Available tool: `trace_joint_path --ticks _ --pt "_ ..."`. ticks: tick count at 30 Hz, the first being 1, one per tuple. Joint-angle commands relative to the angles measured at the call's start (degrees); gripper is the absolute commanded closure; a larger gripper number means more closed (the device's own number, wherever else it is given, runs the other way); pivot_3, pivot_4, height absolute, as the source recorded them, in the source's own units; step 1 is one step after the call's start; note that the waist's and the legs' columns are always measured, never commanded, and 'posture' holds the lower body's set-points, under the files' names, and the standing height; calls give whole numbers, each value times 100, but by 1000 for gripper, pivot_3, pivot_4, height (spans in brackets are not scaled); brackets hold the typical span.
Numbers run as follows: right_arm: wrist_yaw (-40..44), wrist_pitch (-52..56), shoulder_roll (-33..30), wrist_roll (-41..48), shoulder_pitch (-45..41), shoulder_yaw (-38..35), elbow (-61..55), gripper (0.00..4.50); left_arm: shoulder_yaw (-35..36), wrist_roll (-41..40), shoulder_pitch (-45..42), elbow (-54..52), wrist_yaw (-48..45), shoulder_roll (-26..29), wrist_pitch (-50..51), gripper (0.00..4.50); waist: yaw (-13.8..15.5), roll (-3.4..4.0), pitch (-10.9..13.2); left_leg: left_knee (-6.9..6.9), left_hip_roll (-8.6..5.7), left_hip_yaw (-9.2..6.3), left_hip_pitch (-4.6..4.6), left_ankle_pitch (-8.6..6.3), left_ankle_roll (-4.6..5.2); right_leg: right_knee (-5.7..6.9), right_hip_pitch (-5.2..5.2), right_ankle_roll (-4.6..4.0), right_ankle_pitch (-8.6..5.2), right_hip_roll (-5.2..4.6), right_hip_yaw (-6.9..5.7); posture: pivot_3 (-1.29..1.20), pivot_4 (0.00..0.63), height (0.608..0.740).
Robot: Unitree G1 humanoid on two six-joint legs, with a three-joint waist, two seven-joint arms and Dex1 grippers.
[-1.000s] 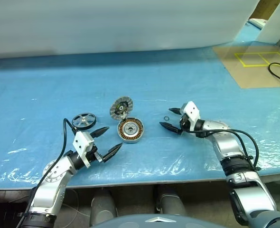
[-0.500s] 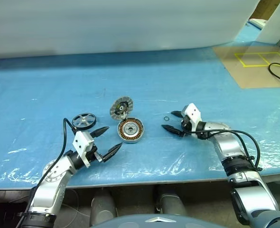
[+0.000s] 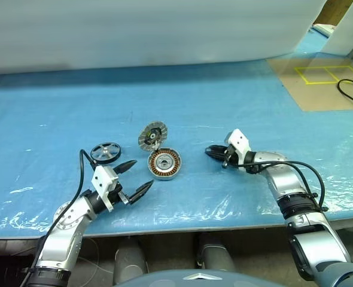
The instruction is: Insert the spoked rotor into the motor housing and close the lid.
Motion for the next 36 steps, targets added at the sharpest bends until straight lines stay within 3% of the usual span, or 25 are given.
trace_joint_path --ticks 1,8,16,20,36 --pt "-1 42 40 6 -18 44 -166 3930 88 -28 38 -144 -6 49 -122 0 -1 0 0 0 0 0 0 0 0 0 0 0 0 0 0 0 150 740" --pt "663 648 196 889 -133 -37 -1568 3930 111 -30 35 -168 9 65 -115 0 6 22 14 -7 0 1 -12 0 0 -5 -13 0 0 1 0 0 150 740" --pt "1056 1768 163 1100 -242 681 -2949 3930 79 -19 -5 -191 43 48 -85 0 14 22 15 -23 -1 1 -8 1 -1 -14 -12 1 0 1 -3 0 150 740" --pt "843 1977 175 523 -481 1270 -2900 3930 85 -13 -6 -173 52 54 -95 0 4 23 15 -22 -1 1 -7 5 -9 -13 -13 1 0 1 -2 0 150 740" --pt "607 1923 540 53 -838 1797 -2355 3930 80 1 33 -225 138 38 -111 0 11 23 16 -24 -1 2 -8 13 -23 -12 -14 2 0 1 -2 0 150 740"
